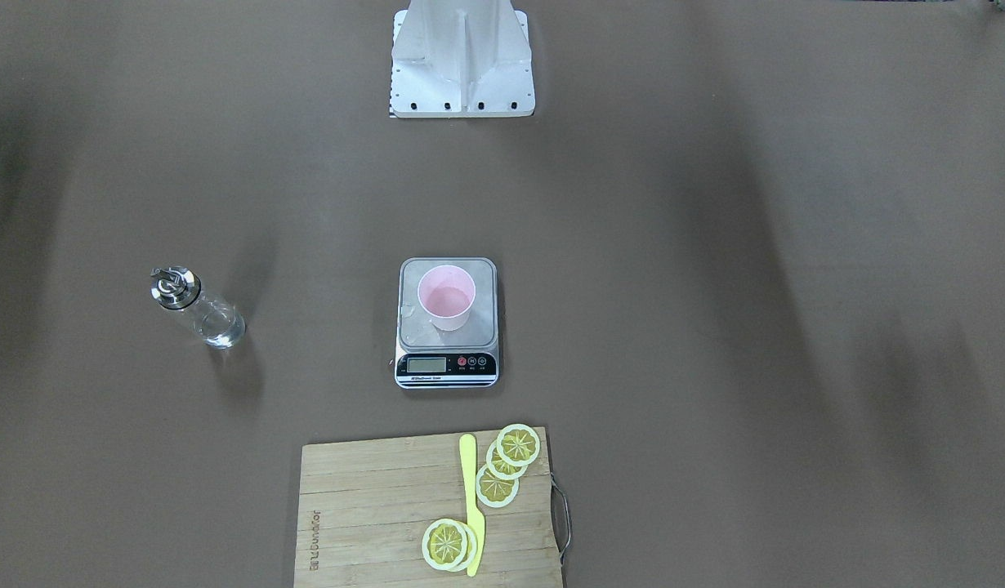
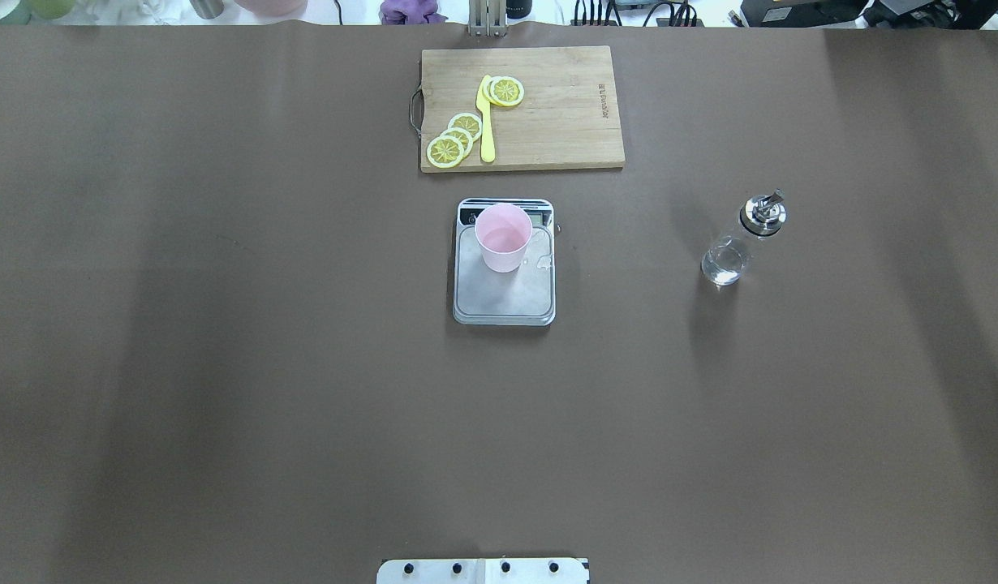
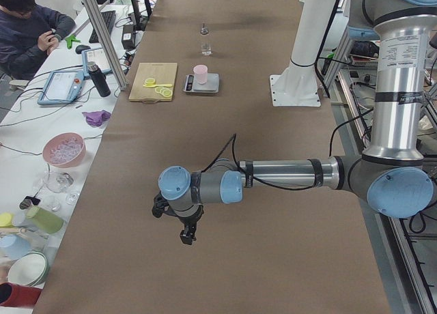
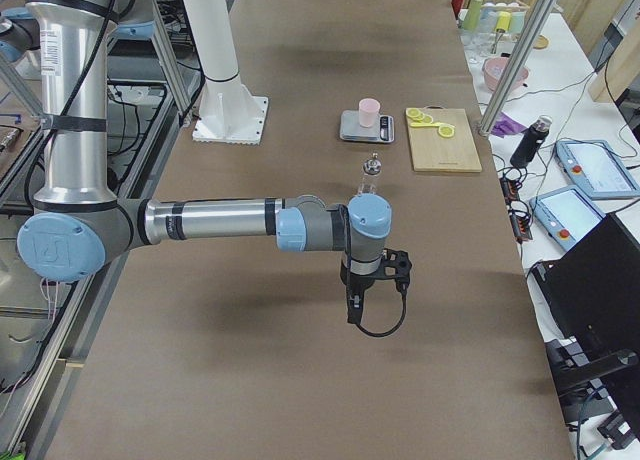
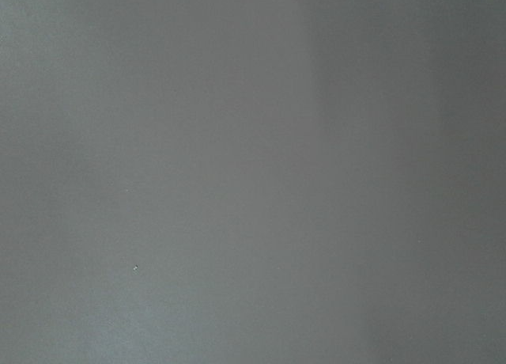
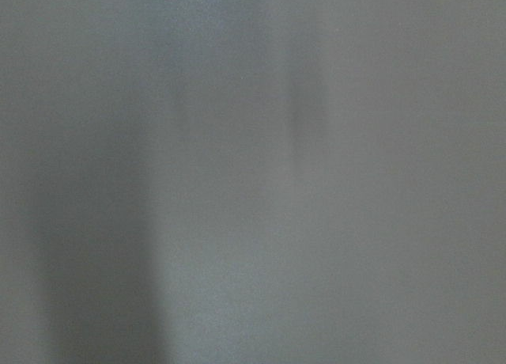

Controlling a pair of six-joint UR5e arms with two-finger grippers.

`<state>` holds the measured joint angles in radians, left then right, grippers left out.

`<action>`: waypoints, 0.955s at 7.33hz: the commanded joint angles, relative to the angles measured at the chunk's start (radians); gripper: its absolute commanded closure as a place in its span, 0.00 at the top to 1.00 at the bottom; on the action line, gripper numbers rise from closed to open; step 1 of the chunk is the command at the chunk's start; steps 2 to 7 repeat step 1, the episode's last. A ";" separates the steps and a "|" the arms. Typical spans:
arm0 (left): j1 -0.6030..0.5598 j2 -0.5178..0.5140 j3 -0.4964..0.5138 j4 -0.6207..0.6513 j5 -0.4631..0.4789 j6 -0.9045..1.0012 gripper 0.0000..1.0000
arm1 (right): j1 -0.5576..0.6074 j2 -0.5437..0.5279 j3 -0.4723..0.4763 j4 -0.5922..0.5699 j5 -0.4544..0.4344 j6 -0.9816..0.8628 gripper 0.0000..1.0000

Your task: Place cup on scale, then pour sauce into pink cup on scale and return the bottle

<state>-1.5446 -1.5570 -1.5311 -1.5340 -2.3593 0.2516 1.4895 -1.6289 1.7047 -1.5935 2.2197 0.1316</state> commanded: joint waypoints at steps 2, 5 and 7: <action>0.000 0.000 0.000 0.000 0.000 0.000 0.99 | 0.000 0.001 0.007 0.000 -0.002 -0.001 1.00; 0.000 0.000 0.000 0.000 0.000 0.000 0.99 | 0.000 0.001 0.007 0.000 -0.002 -0.001 1.00; 0.000 0.000 0.000 0.000 0.000 0.000 0.99 | 0.000 0.001 0.007 0.000 -0.002 -0.001 1.00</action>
